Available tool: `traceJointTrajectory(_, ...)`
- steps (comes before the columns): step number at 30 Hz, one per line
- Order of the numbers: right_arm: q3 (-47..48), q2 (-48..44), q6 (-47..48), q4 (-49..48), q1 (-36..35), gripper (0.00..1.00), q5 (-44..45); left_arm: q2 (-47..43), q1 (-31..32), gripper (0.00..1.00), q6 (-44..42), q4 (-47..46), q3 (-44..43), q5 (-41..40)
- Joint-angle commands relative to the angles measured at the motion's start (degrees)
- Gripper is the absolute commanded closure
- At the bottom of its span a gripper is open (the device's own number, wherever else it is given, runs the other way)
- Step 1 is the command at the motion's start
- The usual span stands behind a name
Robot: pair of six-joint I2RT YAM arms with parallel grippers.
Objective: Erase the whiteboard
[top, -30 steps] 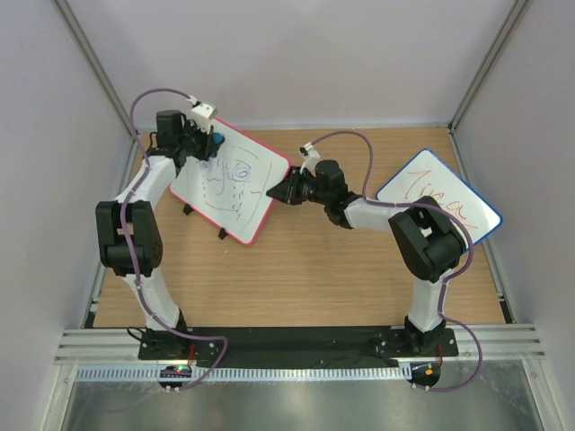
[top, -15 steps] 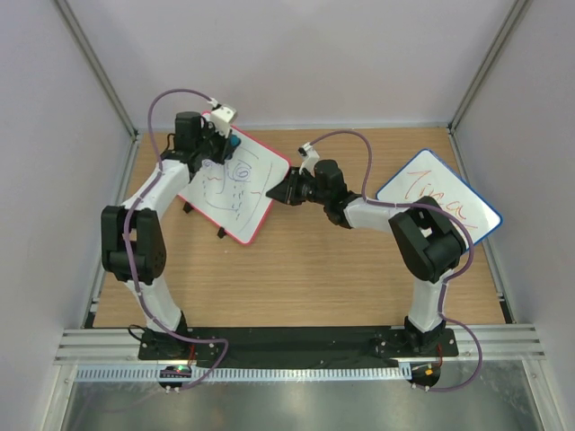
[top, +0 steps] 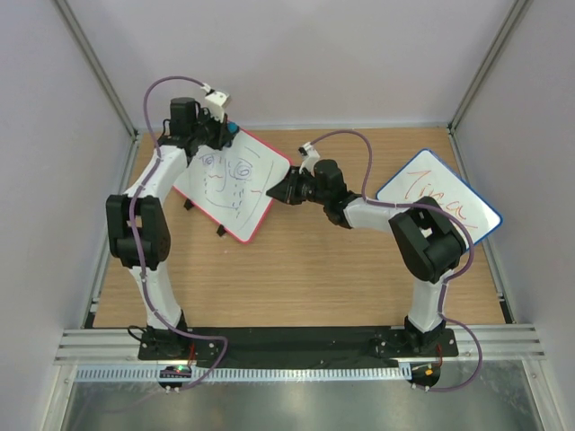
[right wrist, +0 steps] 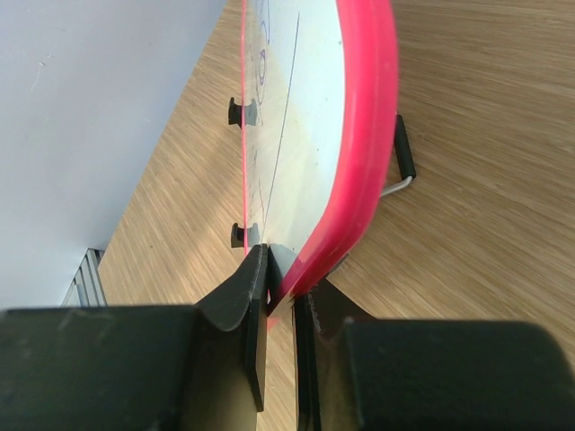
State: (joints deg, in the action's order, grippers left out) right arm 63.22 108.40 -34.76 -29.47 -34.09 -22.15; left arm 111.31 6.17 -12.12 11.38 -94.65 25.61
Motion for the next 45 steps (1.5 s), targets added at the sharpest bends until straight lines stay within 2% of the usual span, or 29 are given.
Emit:
traceJointTrajectory(1, 0.1, -1.4, 8.2, 5.7, -1.3, 0.99, 0.7, 4.8, -3.1, 1.00, -0.4, 1.3, -2.4, -3.5)
traceJointTrajectory(9, 0.3, -1.8, 9.2, 6.6, -1.6, 0.99, 0.8, 10.0, -7.8, 1.00, -1.8, 3.6, -8.7, -7.7)
traceJointTrajectory(15, 0.7, -1.3, 10.3, 7.5, -1.7, 0.99, 0.4, 8.3, -7.8, 1.00, -1.0, 4.3, -8.9, -5.4)
traceJointTrajectory(18, 1.1, -0.8, 10.7, 8.2, -1.7, 0.99, -0.1, 6.6, -6.6, 1.00, -2.5, 5.0, -7.7, -5.1)
traceJointTrajectory(20, 1.3, -0.6, 10.7, 8.3, -1.8, 0.99, -0.1, 5.7, -3.0, 1.00, -3.1, 5.4, -5.7, -5.2)
traceJointTrajectory(24, 1.7, -0.6, 10.9, 8.5, -1.9, 0.99, -0.1, 5.2, -0.4, 1.00, -2.8, 7.0, -4.0, -2.9)
traceJointTrajectory(32, 2.1, -0.5, 11.6, 9.3, -2.0, 0.99, 0.0, 1.1, 3.0, 1.00, -3.8, 7.0, 0.9, -1.4)
traceJointTrajectory(35, 2.3, -0.5, 11.6, 9.9, -2.0, 0.99, 0.0, 2.3, 1.9, 1.00, -3.9, 7.0, -1.1, -3.6)
traceJointTrajectory(40, 2.3, -0.8, 12.1, 10.7, -2.1, 0.99, -0.1, 9.4, -0.8, 1.00, -1.6, 9.4, -11.1, -7.1)
traceJointTrajectory(45, 2.3, -1.4, 13.1, 11.9, -2.3, 0.99, 0.4, 13.8, -1.9, 1.00, -0.5, 8.7, -14.9, -11.4)
